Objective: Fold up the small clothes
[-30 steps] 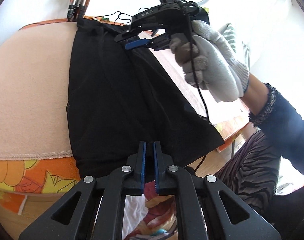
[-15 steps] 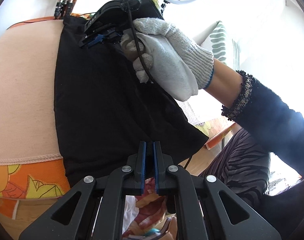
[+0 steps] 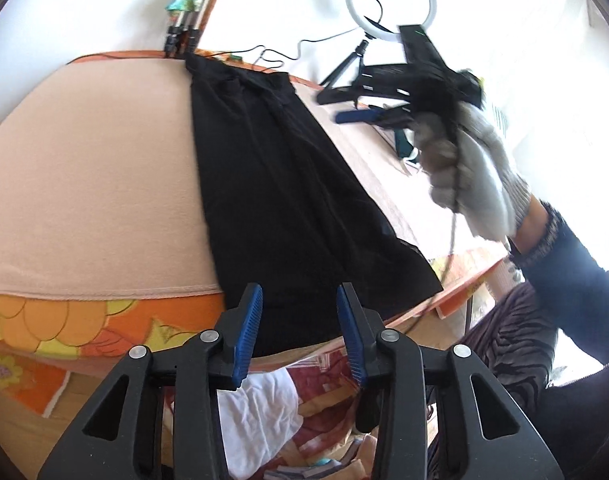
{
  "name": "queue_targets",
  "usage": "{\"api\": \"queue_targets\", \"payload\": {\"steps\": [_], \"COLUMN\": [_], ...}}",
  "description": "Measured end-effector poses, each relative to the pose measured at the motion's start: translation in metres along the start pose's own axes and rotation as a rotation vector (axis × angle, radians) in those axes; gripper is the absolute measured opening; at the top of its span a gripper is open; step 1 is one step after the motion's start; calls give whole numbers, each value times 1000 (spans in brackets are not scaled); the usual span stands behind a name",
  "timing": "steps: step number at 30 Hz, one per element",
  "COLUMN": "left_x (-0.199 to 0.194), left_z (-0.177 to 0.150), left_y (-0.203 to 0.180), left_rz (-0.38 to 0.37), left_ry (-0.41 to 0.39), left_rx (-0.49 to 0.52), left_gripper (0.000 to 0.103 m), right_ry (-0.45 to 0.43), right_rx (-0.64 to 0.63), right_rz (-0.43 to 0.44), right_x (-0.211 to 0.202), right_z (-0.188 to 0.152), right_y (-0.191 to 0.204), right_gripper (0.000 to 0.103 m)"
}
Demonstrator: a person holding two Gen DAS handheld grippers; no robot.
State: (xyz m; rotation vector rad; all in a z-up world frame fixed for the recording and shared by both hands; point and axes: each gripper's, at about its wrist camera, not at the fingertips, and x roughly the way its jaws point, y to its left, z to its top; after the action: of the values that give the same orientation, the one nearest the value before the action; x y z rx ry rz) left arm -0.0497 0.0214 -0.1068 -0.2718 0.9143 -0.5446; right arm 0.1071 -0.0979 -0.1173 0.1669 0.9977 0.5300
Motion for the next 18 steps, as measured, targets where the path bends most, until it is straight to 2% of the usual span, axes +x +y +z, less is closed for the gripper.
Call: {"api": "queue_targets", "payload": {"steps": [2,8,12,15,17,18], "left_x": [0,20,23,24,23,22], "left_z": [0,-7,-9,-12,-13,-14], "left_y": [17,37,26,25,28,28], "left_rz": [-3,-60,-64,-51,-56,-55], "left_ry": [19,113,126,122,117,115], "left_rx": [-71,-211,-177,-167,-177,-176], "left_gripper": [37,37,35,33,17,13], "right_ry": [-26,34,100,110,116,123], "right_rx": [-3,28,36,-22,-39,-44], "right_rz": [-2,1,62,28,13,10], "right_x": [-26,-57,-57,-60,-58,-55], "right_z": [-22,-104,-146,-166,-173,-175], "right_y": [-6,-29,-31,-21,-17,-16], "right_gripper": [61,61,60,57,53,47]}}
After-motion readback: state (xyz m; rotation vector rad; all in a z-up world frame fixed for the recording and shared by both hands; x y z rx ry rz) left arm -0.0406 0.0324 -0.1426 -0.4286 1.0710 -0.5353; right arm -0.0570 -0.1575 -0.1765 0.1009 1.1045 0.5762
